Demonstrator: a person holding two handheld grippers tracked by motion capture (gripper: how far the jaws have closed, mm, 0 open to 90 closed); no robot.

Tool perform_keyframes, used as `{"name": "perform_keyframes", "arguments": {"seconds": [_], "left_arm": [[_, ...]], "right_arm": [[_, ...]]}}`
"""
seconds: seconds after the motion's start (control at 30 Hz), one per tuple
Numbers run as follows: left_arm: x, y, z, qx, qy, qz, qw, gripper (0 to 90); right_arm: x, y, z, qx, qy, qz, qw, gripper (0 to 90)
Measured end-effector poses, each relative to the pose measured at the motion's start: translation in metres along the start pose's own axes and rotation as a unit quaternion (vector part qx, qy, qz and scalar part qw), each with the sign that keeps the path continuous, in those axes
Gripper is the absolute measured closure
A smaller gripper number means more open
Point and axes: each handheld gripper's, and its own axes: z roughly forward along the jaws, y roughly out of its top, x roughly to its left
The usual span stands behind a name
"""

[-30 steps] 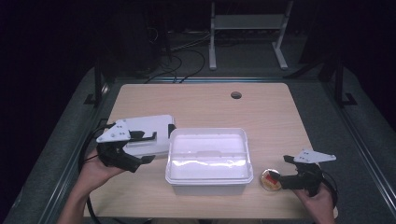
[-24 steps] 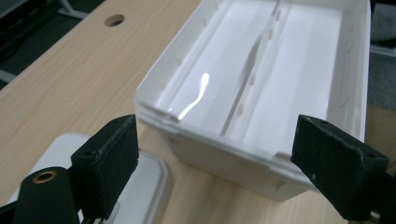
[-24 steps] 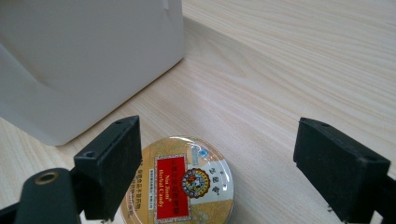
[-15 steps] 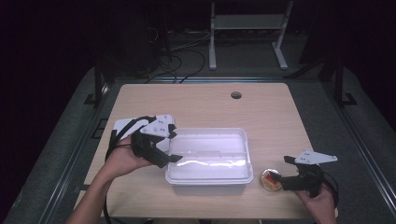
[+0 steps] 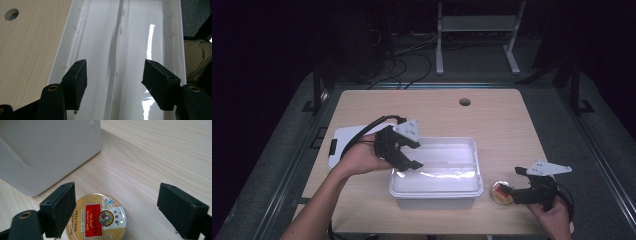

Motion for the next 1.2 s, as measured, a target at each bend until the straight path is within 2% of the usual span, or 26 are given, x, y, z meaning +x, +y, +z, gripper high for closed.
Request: {"name": "perform_keyframes", "arguments": {"seconds": [0.03,0.1,0.13,0.3,0.37,0.47,0.5,0.67,0.7,0.73,0.77,0.97,1.0,1.2], "left_arm": [[0.002,0.005,0.005,0.006,-0.015,0.000,0.9999,37.8],[0.002,0.008,0.008,0.013,-0.020,0.000,0.9997,38.7],[0.002,0.014,0.014,0.026,-0.029,0.003,0.9992,38.9],[0.006,0.023,0.028,0.056,-0.040,0.008,0.9976,43.8],[0.007,0.027,0.031,0.067,-0.039,0.012,0.9969,44.7],[0.006,0.029,0.034,0.066,-0.042,0.010,0.9969,45.4],[0.007,0.032,0.037,0.078,-0.039,0.011,0.9961,46.9],[0.009,0.038,0.045,0.095,-0.042,0.017,0.9945,51.4],[0.009,0.038,0.045,0.095,-0.042,0.017,0.9945,52.8],[0.006,0.040,0.047,0.096,-0.040,0.029,0.9942,54.4],[0.006,0.042,0.049,0.098,-0.042,0.031,0.9938,55.4],[0.006,0.044,0.056,0.106,-0.048,0.030,0.9928,63.9],[0.007,0.045,0.058,0.114,-0.049,0.035,0.9916,64.8],[0.010,0.045,0.066,0.126,-0.057,0.034,0.9897,75.5]], "right_arm": [[0.000,0.000,0.000,0.001,0.000,0.000,1.0000,14.8],[0.001,0.000,-0.001,-0.001,-0.001,-0.002,1.0000,14.7],[0.001,0.000,-0.001,-0.003,-0.001,-0.003,1.0000,14.8],[0.000,0.000,0.000,-0.001,0.002,-0.004,1.0000,14.8],[0.001,0.000,0.000,-0.002,0.001,-0.005,1.0000,14.8],[0.001,0.000,-0.001,-0.004,0.001,-0.004,1.0000,14.9],[0.000,0.001,-0.001,-0.005,0.002,-0.003,1.0000,14.9],[0.001,0.001,-0.001,-0.003,0.002,-0.005,1.0000,14.9],[0.001,0.001,-0.001,-0.003,0.002,-0.005,1.0000,14.9],[0.001,0.001,-0.002,-0.004,0.001,-0.006,1.0000,14.9],[0.001,0.001,-0.002,-0.005,0.001,-0.006,1.0000,14.9],[0.001,0.001,-0.002,-0.005,0.002,-0.007,1.0000,15.0],[0.002,0.002,-0.002,-0.005,0.001,-0.007,1.0000,15.0],[0.002,0.002,-0.002,-0.004,0.002,-0.009,0.9999,15.0]]}}
